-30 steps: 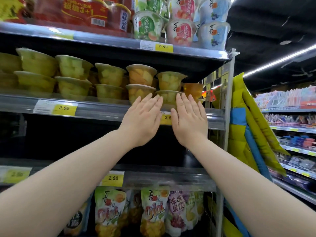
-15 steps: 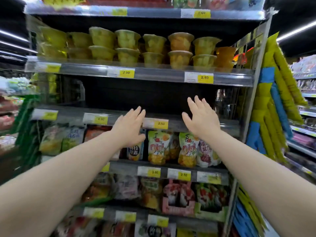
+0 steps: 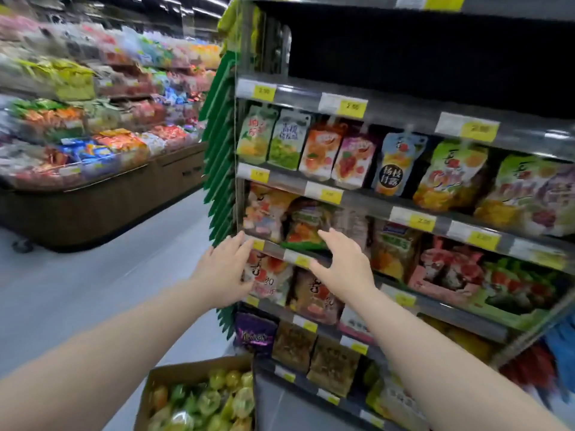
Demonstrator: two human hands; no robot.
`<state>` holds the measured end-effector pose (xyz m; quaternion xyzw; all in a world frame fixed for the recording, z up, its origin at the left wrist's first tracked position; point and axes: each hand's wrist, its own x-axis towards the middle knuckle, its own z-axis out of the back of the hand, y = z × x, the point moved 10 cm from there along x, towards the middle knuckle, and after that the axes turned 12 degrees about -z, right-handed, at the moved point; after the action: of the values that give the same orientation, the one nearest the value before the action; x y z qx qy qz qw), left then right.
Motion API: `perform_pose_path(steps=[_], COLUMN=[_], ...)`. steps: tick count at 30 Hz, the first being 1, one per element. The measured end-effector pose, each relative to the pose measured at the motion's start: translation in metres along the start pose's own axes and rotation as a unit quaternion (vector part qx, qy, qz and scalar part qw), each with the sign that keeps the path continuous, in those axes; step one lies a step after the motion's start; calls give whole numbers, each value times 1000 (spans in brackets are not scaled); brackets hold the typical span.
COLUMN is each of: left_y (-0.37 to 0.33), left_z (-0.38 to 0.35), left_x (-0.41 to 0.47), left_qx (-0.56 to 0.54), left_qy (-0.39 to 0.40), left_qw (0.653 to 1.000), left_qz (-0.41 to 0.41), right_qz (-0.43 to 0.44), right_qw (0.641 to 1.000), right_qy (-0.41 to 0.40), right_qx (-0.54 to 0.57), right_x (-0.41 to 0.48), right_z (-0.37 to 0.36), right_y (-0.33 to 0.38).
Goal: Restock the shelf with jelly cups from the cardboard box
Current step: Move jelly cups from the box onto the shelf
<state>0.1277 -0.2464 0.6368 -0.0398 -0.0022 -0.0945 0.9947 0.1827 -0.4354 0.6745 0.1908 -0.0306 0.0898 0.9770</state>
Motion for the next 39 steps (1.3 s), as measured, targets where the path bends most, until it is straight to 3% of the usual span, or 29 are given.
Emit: perform_pose_path(steps=[8, 15, 21, 30, 39], left_y=[110, 191, 226, 263, 274], left_z=[-109, -214, -332, -537, -770], left_x=[-15, 16, -6, -46, -79], left_qx=[-43, -87, -145, -168, -153], left_qy=[92, 171, 246, 324, 453], left_qw=[993, 979, 955, 927, 877], left_qz=[63, 61, 82, 83, 51], right_qz=[-13, -81, -132, -215, -172], right_qw=[993, 975, 950, 917, 903], right_qy=[119, 208, 283, 334, 393], right_qx=[16, 12, 16, 35, 36], right_x=[30, 63, 43, -19, -58], right_z=[-172, -320, -438, -634, -833], right_y=[31, 22, 1, -39, -73])
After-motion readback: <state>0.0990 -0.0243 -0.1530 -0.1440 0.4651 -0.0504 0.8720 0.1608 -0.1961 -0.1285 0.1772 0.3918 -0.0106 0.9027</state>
